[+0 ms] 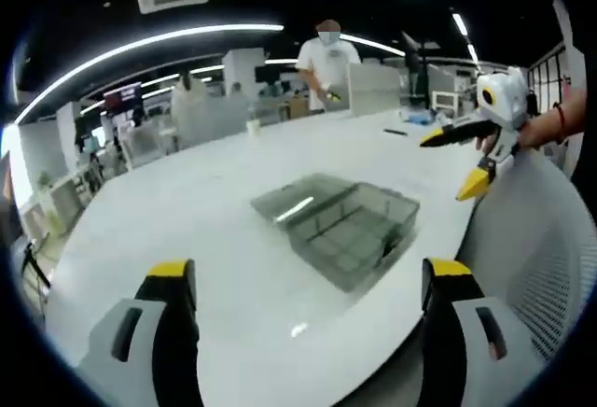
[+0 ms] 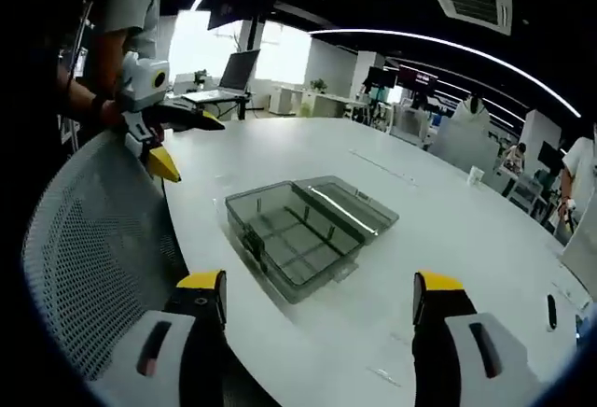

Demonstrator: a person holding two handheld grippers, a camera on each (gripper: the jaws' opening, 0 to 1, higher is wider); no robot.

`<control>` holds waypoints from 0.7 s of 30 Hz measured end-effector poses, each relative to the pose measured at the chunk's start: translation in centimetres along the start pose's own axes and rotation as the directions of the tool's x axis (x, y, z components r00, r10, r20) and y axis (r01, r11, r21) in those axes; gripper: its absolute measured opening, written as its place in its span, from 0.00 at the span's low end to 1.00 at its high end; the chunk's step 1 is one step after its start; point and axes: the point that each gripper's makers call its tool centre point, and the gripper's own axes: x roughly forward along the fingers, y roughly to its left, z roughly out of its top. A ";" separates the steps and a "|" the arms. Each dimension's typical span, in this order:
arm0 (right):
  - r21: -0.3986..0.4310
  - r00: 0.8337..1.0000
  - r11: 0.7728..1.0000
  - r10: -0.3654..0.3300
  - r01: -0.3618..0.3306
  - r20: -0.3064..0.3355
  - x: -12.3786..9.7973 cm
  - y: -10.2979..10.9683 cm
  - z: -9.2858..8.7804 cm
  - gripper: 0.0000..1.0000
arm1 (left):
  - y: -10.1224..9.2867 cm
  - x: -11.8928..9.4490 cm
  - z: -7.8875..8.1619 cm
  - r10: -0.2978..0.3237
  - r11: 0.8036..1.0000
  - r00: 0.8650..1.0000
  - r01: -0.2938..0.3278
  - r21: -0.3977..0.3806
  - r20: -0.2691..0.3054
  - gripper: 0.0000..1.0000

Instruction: Insert the divider into the dual guide fixture by aligning both edges with the guide slots and pushing it downward to the bottom, including one-sided entry, uneven engagement, binding, and posture correction.

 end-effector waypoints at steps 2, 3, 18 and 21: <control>0.001 1.000 1.000 -0.005 0.005 -0.012 0.0 -0.1 -0.2 0.83 | -0.3 0.0 0.0 -0.005 1.000 1.000 0.005 0.003 -0.005 0.99; 0.006 1.000 1.000 -0.005 0.005 -0.014 0.0 0.0 -0.2 0.84 | -0.5 0.0 0.0 -0.010 1.000 1.000 0.010 0.008 -0.010 0.99; -0.099 0.999 0.995 0.001 -0.006 -0.041 -0.2 0.6 -0.4 0.84 | -0.8 -0.2 0.5 -0.017 1.000 1.000 0.016 0.027 0.025 0.98; -0.088 0.999 0.996 -0.012 0.008 -0.049 -0.3 0.3 -0.6 0.84 | -0.7 -0.1 0.0 -0.015 0.999 1.000 0.015 0.036 0.004 0.99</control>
